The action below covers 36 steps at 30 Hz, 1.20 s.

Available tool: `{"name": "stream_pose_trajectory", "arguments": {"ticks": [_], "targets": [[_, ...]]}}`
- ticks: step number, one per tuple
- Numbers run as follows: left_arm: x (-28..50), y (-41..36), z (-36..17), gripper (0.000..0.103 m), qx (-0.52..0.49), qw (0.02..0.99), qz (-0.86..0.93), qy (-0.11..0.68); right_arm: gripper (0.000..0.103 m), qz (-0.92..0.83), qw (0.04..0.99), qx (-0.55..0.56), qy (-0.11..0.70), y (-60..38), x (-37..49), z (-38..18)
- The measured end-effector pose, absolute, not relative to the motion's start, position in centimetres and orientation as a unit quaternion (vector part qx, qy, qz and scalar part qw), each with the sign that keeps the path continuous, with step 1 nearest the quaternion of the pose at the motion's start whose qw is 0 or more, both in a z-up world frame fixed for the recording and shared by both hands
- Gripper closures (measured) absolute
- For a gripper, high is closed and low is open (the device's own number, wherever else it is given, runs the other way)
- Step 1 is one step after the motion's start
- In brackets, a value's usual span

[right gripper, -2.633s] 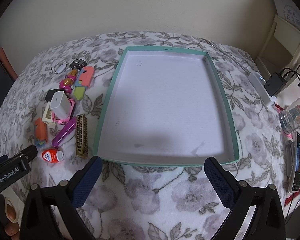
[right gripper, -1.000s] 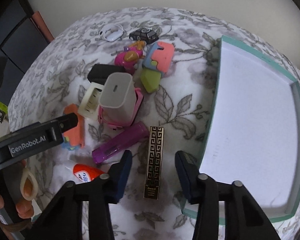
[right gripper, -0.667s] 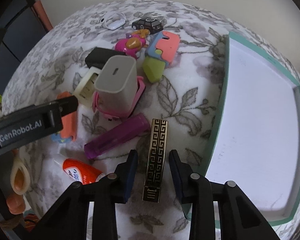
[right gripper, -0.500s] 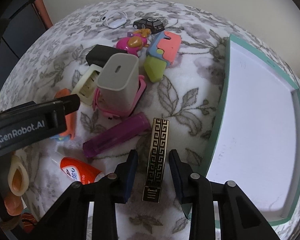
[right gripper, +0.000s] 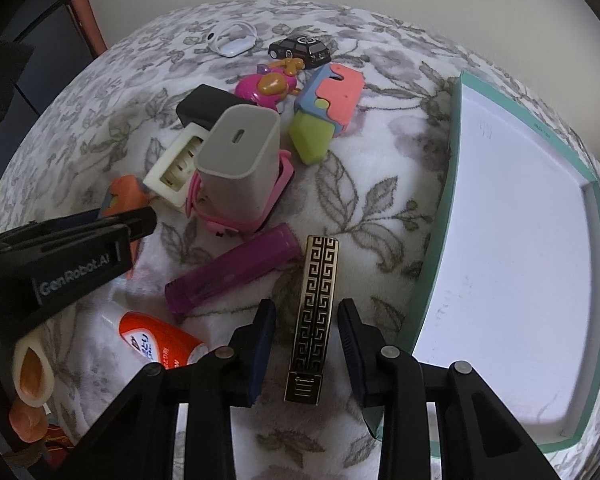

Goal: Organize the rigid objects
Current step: 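Grasp the orange-blue toy with the left tool while the right tool grasps the gold bar, then carry the orange-blue toy and gold bar into the teal tray with both tools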

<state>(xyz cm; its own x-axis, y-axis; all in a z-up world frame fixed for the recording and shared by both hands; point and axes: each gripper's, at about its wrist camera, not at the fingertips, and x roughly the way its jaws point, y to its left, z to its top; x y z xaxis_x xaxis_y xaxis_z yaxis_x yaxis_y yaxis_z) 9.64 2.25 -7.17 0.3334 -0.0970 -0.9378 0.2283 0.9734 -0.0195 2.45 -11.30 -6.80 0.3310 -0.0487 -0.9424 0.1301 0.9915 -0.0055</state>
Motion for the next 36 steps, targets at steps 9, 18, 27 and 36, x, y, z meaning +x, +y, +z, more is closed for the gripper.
{"name": "stream_pose_trajectory", "arguments": {"ticks": [9, 18, 27, 36], "targets": [[9.1, 1.9, -7.1, 0.059, 0.073, 0.815, -0.091, 0.567, 0.083, -0.056, 0.822, 0.026, 0.565, -10.6, 1.9, -6.8], [8.4, 2.2, -6.0, 0.059, 0.071, 0.811, -0.081, 0.576, 0.087, -0.048, 0.821, 0.069, 0.565, -11.3, 1.2, -6.5], [7.8, 2.4, -2.9, 0.059, 0.058, 0.821, -0.075, 0.563, 0.087, -0.035, 0.832, 0.113, 0.543, -13.3, 0.5, -4.4], [7.6, 1.4, 1.1, 0.059, 0.053, 0.837, -0.075, 0.540, 0.087, -0.028, 0.853, 0.148, 0.499, -14.2, -0.2, -0.9]]}}
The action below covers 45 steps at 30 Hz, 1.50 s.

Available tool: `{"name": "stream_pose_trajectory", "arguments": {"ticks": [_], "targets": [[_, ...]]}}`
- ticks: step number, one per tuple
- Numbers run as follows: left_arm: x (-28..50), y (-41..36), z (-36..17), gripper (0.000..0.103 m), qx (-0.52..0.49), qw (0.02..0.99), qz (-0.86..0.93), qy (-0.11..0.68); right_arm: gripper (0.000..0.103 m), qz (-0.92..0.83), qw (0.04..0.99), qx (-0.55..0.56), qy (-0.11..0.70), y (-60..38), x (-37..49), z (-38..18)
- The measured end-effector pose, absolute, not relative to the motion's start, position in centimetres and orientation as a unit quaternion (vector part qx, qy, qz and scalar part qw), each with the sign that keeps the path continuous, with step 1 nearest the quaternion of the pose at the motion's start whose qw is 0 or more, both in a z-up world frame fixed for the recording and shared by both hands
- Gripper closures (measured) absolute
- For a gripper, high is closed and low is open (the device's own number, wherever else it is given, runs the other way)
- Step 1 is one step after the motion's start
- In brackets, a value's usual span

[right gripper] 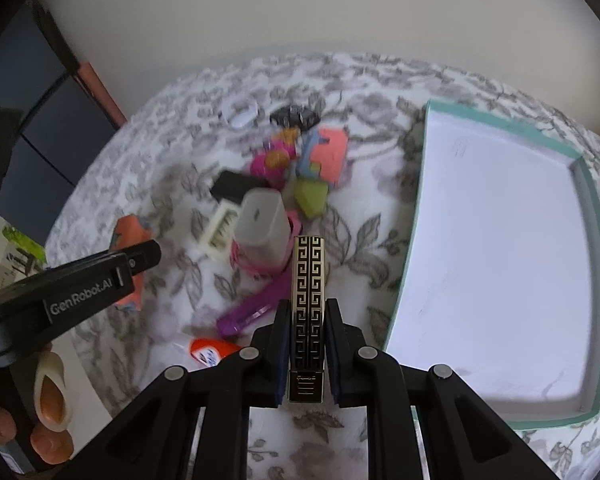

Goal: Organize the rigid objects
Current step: 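Carry the orange-blue toy and gold bar into the teal tray with both tools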

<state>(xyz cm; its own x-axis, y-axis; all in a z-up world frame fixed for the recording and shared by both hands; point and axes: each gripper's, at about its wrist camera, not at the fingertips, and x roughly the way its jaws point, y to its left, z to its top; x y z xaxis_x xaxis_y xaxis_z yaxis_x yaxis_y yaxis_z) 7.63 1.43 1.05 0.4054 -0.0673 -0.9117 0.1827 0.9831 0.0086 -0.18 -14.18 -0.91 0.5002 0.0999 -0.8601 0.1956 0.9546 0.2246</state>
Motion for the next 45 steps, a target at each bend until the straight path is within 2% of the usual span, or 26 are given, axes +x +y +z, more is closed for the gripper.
{"name": "stream_pose_trajectory", "arguments": {"ticks": [12, 23, 28, 35, 45], "targets": [[5.6, -6.2, 7.7, 0.059, 0.061, 0.855, -0.144, 0.494, 0.087, -0.127, 0.886, 0.128, 0.426, -19.9, -3.2, 6.0], [2.1, -15.1, 7.6, 0.059, 0.080, 0.840, -0.237, 0.481, 0.087, -0.244, 0.876, 0.158, 0.385, -29.1, -8.3, 8.3], [1.0, -18.4, 5.6, 0.059, 0.084, 0.825, -0.261, 0.494, 0.087, -0.272, 0.862, 0.184, 0.387, -32.1, -9.6, 7.1], [0.8, -20.5, 0.7, 0.059, 0.106, 0.801, -0.261, 0.528, 0.087, -0.278, 0.832, 0.183, 0.445, -33.2, -8.8, 2.1], [0.6, -21.5, -2.3, 0.059, 0.125, 0.784, -0.266, 0.547, 0.086, -0.267, 0.798, 0.190, 0.505, -33.4, -7.9, -2.9]]}}
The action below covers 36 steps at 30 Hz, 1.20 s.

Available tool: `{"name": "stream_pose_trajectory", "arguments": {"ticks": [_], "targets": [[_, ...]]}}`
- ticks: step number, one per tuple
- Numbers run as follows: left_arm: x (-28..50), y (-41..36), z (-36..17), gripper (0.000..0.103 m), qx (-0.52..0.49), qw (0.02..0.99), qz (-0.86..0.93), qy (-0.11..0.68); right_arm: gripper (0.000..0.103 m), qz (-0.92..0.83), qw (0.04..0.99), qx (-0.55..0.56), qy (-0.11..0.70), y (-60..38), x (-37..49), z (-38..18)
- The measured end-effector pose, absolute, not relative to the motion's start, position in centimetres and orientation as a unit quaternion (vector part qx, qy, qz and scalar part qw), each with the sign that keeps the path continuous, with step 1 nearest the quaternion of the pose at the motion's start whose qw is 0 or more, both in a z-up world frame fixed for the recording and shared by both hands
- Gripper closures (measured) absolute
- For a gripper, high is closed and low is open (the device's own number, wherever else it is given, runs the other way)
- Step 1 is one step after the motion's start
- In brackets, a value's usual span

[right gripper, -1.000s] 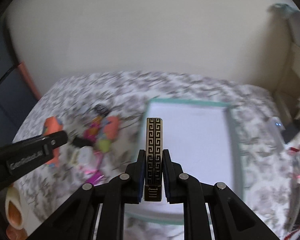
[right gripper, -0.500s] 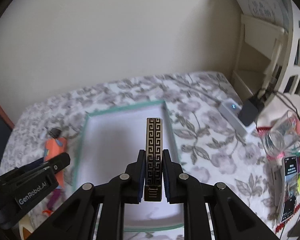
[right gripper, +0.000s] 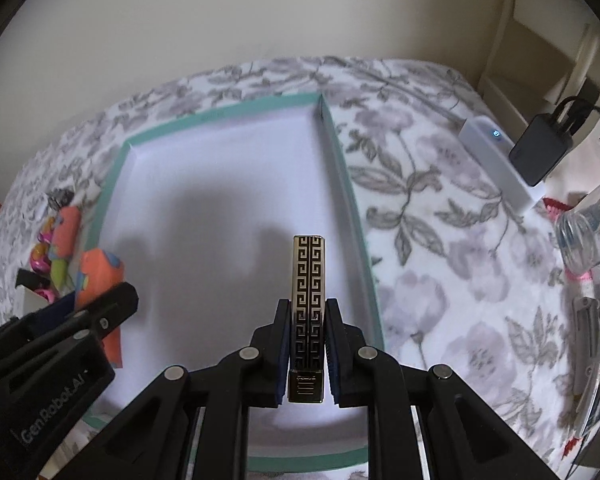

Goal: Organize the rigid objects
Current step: 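Carry the orange-blue toy and gold bar into the teal tray with both tools, then open both tools to release the toy and bar, then lift away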

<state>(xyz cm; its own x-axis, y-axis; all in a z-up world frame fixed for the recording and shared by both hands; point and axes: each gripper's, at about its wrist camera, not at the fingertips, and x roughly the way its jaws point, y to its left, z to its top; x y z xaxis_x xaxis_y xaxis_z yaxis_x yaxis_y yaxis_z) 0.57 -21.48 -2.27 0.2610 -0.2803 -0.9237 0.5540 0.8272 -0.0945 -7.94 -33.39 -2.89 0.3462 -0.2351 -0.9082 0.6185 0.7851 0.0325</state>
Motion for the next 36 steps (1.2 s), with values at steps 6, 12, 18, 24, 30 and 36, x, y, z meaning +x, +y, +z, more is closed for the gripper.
{"name": "stream_pose_trajectory", "arguments": {"ticks": [6, 12, 18, 24, 30, 36], "targets": [[0.5, -21.8, -3.6, 0.059, 0.135, 0.774, -0.267, 0.559, 0.086, -0.262, 0.787, 0.184, 0.528, -33.0, -7.5, -4.2], [0.8, -21.8, -5.0, 0.059, 0.127, 0.762, -0.263, 0.578, 0.086, -0.260, 0.780, 0.179, 0.541, -32.8, -7.4, -4.9], [1.3, -21.4, -5.8, 0.059, 0.121, 0.759, -0.256, 0.586, 0.086, -0.259, 0.779, 0.177, 0.543, -32.7, -7.3, -4.8], [1.4, -21.5, -5.7, 0.059, 0.120, 0.759, -0.255, 0.587, 0.086, -0.260, 0.778, 0.174, 0.544, -32.8, -7.2, -4.9], [2.2, -20.9, -5.3, 0.035, 0.098, 0.757, -0.258, 0.592, 0.085, -0.263, 0.777, 0.159, 0.549, -32.4, -7.0, -4.9], [2.5, -20.4, -4.2, 0.034, 0.083, 0.760, -0.265, 0.587, 0.084, -0.265, 0.776, 0.151, 0.552, -32.2, -6.9, -4.7]]}}
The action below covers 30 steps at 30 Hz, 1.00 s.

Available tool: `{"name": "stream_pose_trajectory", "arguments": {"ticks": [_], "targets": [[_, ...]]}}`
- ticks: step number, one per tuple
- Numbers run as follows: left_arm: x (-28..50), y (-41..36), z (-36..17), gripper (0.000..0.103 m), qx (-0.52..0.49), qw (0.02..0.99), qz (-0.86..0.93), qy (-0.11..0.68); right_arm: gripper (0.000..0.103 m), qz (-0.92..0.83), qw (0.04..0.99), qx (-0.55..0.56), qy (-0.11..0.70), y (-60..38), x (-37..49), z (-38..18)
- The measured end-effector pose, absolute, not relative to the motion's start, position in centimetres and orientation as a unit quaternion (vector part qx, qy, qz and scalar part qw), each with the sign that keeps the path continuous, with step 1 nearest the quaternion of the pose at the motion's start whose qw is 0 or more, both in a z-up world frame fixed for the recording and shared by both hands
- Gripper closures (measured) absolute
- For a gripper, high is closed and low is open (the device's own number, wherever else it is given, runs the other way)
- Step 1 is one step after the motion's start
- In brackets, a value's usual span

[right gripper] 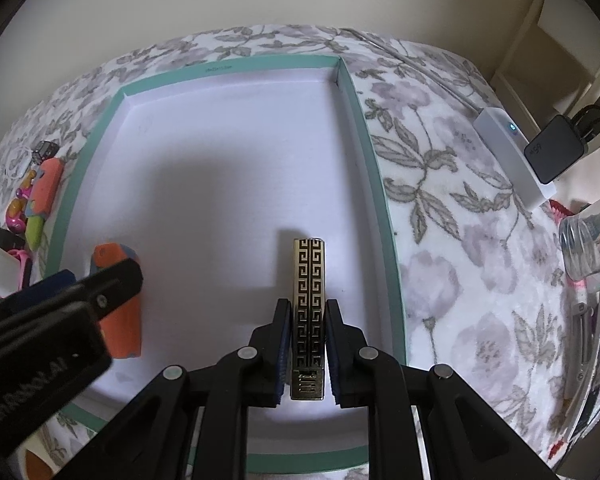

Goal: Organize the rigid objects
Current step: 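Open both tools to release the toy and bar, then lift away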

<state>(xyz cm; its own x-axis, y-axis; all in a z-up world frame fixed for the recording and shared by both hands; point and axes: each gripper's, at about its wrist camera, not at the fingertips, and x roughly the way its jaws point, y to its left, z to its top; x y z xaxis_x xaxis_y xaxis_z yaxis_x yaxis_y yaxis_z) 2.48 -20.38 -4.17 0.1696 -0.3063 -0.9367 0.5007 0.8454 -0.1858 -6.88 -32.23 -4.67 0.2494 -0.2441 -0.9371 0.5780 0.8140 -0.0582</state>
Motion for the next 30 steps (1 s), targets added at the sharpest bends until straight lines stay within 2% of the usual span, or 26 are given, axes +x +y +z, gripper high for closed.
{"name": "stream_pose_trajectory", "arguments": {"ticks": [4, 12, 14, 17, 25, 26, 27, 28, 30], "targets": [[2.4, -19.9, -2.7, 0.033, 0.079, 0.770, -0.268, 0.573, 0.080, -0.267, 0.783, 0.148, 0.543, -32.2, -7.0, -3.6], [3.4, -17.7, 0.8, 0.022, 0.057, 0.816, -0.231, 0.527, 0.044, -0.299, 0.805, 0.137, 0.494, -32.4, -7.7, 0.5], [3.6, -17.1, 1.3, 0.015, 0.055, 0.827, -0.218, 0.516, 0.042, -0.305, 0.815, 0.139, 0.473, -32.5, -8.0, 1.9], [3.9, -16.1, 2.0, 0.014, 0.052, 0.841, -0.196, 0.502, 0.032, -0.320, 0.824, 0.137, 0.446, -32.5, -8.6, 3.6], [4.1, -15.0, 1.7, 0.013, 0.068, 0.856, -0.152, 0.489, 0.020, -0.326, 0.836, 0.139, 0.419, -32.2, -9.2, 5.2], [4.1, -14.9, 1.7, 0.011, 0.070, 0.857, -0.148, 0.488, 0.017, -0.324, 0.837, 0.140, 0.418, -32.1, -9.2, 5.2], [4.1, -14.8, 1.7, 0.003, 0.071, 0.859, -0.144, 0.487, 0.014, -0.322, 0.839, 0.140, 0.415, -32.0, -9.3, 5.3], [4.1, -14.7, 1.6, 0.000, 0.071, 0.859, -0.141, 0.486, 0.011, -0.320, 0.842, 0.140, 0.412, -32.0, -9.3, 5.3], [4.2, -14.5, 1.5, 0.000, 0.069, 0.861, -0.139, 0.485, 0.003, -0.318, 0.846, 0.137, 0.406, -31.8, -9.2, 5.4]]}}
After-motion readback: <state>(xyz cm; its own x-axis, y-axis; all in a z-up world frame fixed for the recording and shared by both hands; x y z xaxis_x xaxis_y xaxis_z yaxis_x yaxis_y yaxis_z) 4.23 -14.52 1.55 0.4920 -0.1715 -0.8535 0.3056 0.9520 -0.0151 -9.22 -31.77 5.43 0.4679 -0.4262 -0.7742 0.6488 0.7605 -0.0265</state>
